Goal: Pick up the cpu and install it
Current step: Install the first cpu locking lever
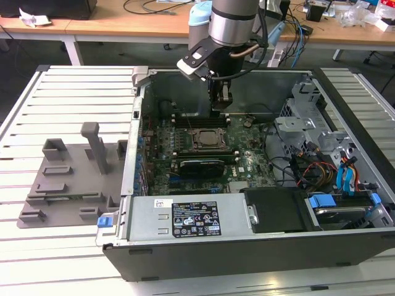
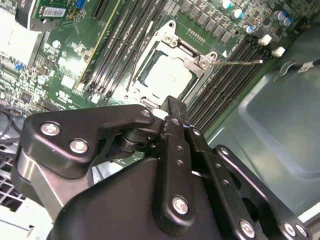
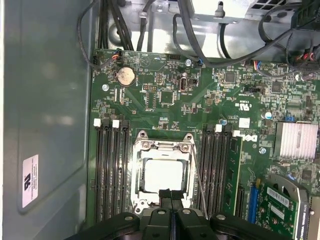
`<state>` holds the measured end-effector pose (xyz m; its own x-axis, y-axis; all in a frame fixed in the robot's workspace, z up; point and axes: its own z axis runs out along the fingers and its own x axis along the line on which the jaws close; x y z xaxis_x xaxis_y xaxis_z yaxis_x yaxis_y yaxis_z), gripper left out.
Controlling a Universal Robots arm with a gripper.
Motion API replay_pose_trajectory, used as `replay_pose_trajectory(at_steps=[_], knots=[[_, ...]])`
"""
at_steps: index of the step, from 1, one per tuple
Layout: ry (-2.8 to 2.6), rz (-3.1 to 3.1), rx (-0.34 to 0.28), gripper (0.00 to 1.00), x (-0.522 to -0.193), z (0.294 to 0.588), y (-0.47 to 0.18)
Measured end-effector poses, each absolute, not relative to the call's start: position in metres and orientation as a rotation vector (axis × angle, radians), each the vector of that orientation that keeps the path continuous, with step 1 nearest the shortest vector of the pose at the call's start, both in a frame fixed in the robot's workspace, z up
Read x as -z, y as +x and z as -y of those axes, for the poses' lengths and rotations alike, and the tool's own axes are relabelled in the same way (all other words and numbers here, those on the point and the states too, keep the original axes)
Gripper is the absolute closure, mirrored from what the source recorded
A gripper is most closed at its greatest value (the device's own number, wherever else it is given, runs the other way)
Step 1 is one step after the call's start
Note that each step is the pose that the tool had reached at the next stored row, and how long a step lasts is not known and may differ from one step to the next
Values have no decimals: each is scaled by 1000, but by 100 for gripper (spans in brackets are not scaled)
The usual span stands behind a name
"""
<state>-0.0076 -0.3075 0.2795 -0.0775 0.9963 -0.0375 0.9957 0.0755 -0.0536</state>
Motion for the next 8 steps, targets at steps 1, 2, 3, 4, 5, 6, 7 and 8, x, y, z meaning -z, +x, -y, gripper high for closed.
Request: replay_pose_trajectory(at_steps=[1, 2, 3, 4, 5, 6, 7, 8], knots=[[-2070, 2351, -102, 89, -279, 307, -8], [-2031, 2386, -102, 89, -279, 307, -8], [-2011, 2404, -102, 89, -279, 307, -8], [-1986, 2426, -102, 89, -279, 307, -8], [-1937, 2467, -102, 89, -279, 307, -8], [-1870, 2520, -102, 89, -279, 307, -8], [-1823, 2556, -102, 89, -279, 307, -8], [-1796, 2575, -102, 89, -279, 307, -8]])
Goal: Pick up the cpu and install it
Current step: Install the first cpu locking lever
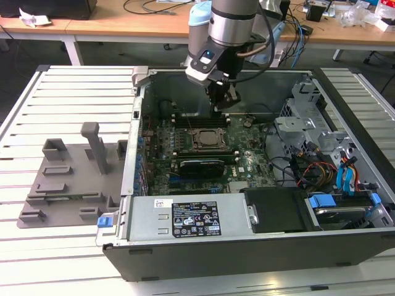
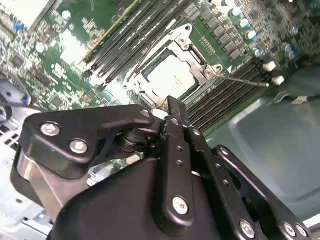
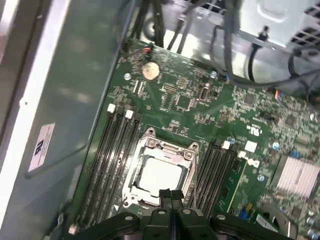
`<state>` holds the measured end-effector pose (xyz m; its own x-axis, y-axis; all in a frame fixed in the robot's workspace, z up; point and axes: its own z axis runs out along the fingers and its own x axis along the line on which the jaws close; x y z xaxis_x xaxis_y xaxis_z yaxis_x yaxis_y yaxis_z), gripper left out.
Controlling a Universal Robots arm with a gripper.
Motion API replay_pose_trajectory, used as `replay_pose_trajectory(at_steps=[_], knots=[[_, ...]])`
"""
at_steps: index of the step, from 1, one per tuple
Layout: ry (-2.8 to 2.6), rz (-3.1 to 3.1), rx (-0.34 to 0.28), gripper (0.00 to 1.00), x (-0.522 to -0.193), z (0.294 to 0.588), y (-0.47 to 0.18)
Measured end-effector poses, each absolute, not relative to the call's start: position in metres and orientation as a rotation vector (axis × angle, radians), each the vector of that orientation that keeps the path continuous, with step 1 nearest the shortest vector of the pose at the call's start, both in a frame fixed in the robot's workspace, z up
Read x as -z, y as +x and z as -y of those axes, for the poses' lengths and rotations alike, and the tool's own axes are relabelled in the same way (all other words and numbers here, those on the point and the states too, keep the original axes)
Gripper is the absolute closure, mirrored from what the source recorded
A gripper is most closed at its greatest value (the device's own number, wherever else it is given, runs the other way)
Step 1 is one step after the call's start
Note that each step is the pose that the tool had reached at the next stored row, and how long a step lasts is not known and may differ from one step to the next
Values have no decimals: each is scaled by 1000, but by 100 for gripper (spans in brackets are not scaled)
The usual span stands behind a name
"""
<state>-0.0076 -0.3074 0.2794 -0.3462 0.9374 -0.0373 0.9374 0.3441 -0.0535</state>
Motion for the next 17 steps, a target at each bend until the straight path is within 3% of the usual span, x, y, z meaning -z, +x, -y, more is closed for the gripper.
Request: replay_pose_trajectory(at_steps=[17], knots=[[971, -2966, 97, 89, -279, 307, -8]])
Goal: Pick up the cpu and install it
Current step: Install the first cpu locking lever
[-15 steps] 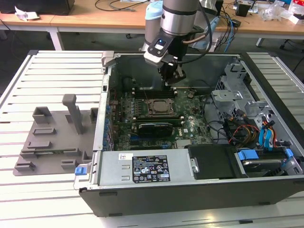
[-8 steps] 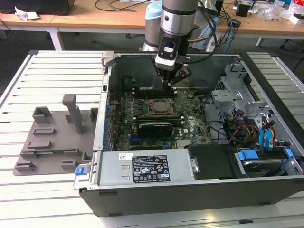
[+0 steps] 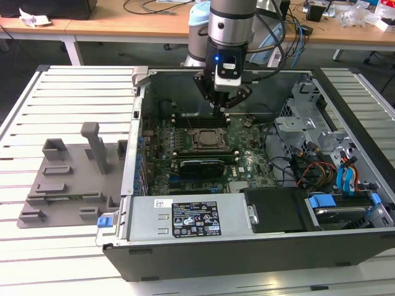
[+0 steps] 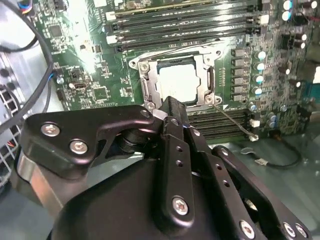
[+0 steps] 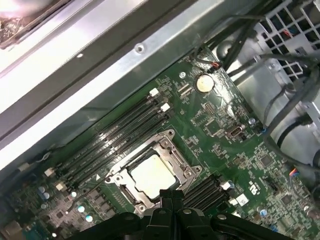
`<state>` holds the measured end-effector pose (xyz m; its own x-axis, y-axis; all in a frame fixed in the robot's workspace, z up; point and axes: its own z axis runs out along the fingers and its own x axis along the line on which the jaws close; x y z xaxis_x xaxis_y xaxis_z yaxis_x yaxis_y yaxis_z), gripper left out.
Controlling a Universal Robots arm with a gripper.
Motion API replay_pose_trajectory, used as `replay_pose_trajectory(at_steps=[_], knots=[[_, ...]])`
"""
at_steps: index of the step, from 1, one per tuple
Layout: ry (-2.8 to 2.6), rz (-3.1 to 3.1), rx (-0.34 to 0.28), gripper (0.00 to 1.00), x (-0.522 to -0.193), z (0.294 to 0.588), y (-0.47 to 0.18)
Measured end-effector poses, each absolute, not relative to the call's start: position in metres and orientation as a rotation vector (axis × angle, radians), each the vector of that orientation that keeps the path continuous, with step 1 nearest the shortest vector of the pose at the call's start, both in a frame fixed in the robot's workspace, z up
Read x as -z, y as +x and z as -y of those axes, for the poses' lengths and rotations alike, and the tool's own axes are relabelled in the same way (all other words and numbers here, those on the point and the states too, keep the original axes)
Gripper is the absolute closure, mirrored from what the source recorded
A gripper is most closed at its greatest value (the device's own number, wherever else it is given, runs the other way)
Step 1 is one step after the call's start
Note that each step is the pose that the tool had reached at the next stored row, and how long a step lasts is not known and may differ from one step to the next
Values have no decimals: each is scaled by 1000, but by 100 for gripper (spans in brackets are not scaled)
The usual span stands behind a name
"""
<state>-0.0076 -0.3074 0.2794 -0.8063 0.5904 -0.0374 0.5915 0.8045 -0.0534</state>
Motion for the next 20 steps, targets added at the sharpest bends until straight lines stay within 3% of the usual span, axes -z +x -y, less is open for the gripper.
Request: replay_pose_trajectory(at_steps=[20], knots=[[282, -3095, 88, 89, -279, 307, -8]])
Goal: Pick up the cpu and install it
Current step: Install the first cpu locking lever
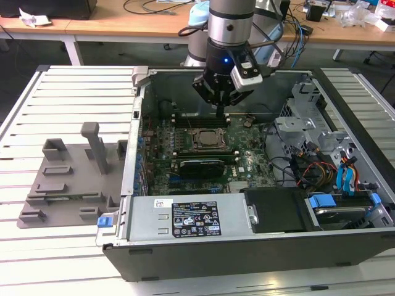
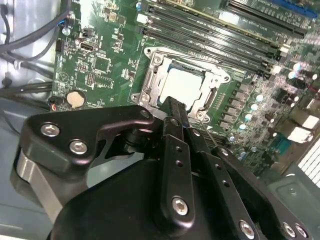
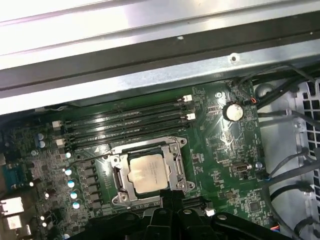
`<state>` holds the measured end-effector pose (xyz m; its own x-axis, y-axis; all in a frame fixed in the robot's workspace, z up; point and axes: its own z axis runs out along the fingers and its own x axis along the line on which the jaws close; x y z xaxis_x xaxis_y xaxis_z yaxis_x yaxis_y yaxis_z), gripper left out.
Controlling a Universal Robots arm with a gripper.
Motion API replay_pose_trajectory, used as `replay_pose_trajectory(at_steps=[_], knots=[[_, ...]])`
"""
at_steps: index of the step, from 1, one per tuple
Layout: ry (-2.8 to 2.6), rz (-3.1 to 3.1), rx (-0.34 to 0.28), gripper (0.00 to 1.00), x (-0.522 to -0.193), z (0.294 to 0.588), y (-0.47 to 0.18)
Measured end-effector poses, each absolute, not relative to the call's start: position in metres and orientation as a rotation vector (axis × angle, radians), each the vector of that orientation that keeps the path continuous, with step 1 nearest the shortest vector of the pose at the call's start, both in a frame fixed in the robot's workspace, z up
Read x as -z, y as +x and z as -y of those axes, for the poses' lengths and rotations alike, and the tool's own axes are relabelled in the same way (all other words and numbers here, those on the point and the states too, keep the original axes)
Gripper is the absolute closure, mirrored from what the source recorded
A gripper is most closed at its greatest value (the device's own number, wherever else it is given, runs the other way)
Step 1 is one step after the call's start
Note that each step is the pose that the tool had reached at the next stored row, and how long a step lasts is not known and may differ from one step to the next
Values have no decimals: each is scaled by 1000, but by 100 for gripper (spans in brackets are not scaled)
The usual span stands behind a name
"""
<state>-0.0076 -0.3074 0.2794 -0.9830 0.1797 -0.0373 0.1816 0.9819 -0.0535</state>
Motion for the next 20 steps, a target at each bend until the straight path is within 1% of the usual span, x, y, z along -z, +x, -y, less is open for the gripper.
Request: replay_pose_trajectory(at_steps=[4, 9, 20], knots=[[173, -3101, 86, 89, -279, 307, -8], [-98, -3100, 81, 89, -279, 307, -8], [-105, -3158, 81, 89, -279, 307, -12]])
